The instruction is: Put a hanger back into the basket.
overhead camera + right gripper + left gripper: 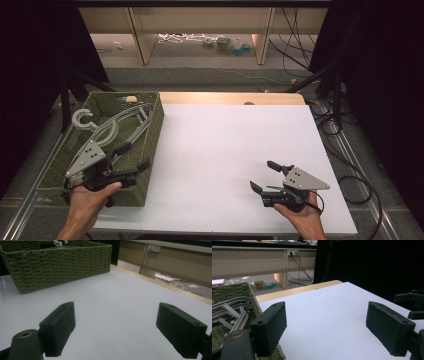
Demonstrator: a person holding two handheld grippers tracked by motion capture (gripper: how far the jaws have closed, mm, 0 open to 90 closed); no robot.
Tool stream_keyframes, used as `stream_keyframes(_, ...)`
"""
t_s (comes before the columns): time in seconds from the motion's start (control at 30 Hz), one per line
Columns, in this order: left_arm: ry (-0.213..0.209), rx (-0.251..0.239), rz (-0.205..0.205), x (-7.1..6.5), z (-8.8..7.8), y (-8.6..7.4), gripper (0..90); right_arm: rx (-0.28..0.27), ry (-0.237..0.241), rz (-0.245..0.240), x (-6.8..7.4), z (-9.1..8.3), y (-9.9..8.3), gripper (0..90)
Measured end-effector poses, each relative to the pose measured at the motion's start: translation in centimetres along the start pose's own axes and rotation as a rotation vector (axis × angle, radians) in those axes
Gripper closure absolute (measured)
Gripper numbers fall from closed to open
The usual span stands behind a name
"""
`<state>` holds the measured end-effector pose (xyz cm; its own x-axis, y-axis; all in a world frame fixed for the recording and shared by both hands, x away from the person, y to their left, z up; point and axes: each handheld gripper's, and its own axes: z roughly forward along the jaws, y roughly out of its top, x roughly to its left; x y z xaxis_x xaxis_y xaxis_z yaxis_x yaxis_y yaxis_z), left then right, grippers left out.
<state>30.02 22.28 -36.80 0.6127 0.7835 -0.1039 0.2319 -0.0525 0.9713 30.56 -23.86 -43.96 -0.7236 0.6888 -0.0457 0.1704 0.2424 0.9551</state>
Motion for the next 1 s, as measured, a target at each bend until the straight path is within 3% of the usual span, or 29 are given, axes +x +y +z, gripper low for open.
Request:
stream_keyframes(0.07, -0.005, 0.008, 0.008, -0.8, 0.4, -0.5, 17.4, -0.006, -0.003, -0.001, -0.1, -0.1, -0.1, 16.6)
stream_keyframes(0.3, 0.019, 0.037, 0.109, -3.4, 1.6, -3.0, 21.5, -0.019, 0.012, 0.0, 0.2, -0.4, 0.0, 16.6)
stream_keyframes(0.4, 0.006, 0.056, 0.117, -4.0, 2.1, -3.7, 21.4, -0.03, -0.006, -0.011, 0.3, -0.5, -0.1, 16.6)
stream_keyframes(0.47, 0.009, 0.047, 0.115, -4.3, 2.3, -4.1, 21.4, -0.009, 0.0, -0.001, 0.5, -0.7, 0.0, 16.6)
stream_keyframes(0.53, 0.021, 0.043, 0.118, -4.3, 2.3, -4.2, 21.5, -0.027, -0.008, -0.01, 0.5, -0.6, 0.0, 16.6)
stream_keyframes(0.57, 0.024, 0.039, 0.117, -4.3, 2.3, -4.3, 21.5, -0.033, 0.01, 0.002, 0.7, -0.5, 0.0, 16.7)
stream_keyframes(0.6, 0.029, 0.033, 0.11, -4.4, 2.3, -4.4, 21.6, -0.015, 0.005, -0.005, 0.8, -0.7, 0.0, 16.7)
stream_keyframes(0.63, 0.035, 0.024, 0.105, -4.4, 2.4, -4.4, 21.8, -0.034, -0.01, -0.022, 0.7, -0.6, 0.0, 16.7)
stream_keyframes(0.7, 0.038, 0.013, 0.113, -4.6, 2.5, -4.6, 21.8, -0.014, -0.001, -0.006, 1.0, -0.7, -0.1, 16.7)
stream_keyframes(1.0, 0.032, -0.002, 0.108, -4.9, 2.7, -5.8, 22.0, -0.056, -0.032, 0.013, 1.6, -1.2, -0.7, 16.7)
